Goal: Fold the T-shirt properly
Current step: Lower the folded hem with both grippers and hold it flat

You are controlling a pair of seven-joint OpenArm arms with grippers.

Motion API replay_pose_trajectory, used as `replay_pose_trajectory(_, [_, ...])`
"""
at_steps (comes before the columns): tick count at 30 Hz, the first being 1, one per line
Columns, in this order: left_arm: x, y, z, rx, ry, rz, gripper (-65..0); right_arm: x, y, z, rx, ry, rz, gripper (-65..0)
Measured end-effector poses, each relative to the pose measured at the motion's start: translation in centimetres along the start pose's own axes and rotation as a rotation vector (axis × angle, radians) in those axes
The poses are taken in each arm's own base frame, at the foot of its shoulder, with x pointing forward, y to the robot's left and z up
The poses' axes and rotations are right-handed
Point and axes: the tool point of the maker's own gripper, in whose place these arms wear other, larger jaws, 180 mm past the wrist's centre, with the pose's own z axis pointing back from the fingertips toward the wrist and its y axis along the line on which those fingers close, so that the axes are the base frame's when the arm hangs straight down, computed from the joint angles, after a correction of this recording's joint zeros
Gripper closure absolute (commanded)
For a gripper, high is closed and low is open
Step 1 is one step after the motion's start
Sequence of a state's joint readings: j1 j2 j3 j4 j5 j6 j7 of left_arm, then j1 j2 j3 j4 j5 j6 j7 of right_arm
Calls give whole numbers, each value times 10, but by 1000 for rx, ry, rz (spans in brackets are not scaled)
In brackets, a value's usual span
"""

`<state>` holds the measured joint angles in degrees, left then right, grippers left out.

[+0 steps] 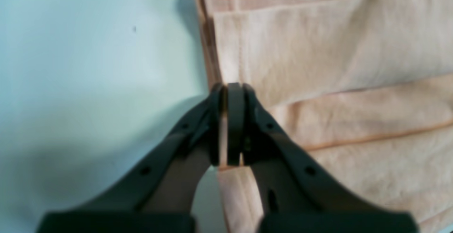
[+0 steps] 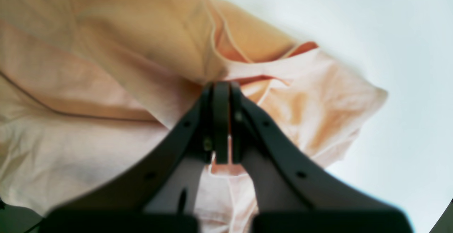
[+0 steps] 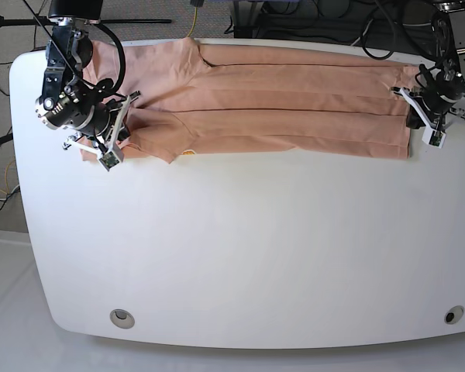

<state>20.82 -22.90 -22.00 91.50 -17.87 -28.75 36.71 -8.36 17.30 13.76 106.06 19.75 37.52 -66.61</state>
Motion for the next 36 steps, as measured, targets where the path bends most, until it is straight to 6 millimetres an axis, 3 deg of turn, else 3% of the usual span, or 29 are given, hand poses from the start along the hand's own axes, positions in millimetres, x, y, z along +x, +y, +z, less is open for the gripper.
replay_pose_trajectory(9, [34, 8, 16, 47, -92, -18, -166, 8, -3, 2, -12, -17, 8, -42])
replay_pose_trajectory(11, [39, 9, 18, 49, -103, -18, -265, 7, -3, 2, -13, -16, 7, -107])
replay_pose_trajectory(15, [37, 16, 20, 61, -105, 0, -321, 5, -2, 0, -5, -12, 1, -176])
replay_pose_trajectory(19, [29, 21, 20, 80, -79, 4, -314, 0, -2, -5, 5, 1, -14, -202])
replay_pose_trajectory(23, [28, 18, 17, 67, -76, 3, -260, -7, -1, -12, 28, 18, -33, -188])
replay_pose_trajectory(29, [23, 14, 12, 54, -66, 8, -230, -23, 0, -30, 70, 33, -117, -177])
replay_pose_trajectory(36, [25, 16, 12, 61, -70, 10, -181, -14, 0, -24, 55, 5, -88, -180])
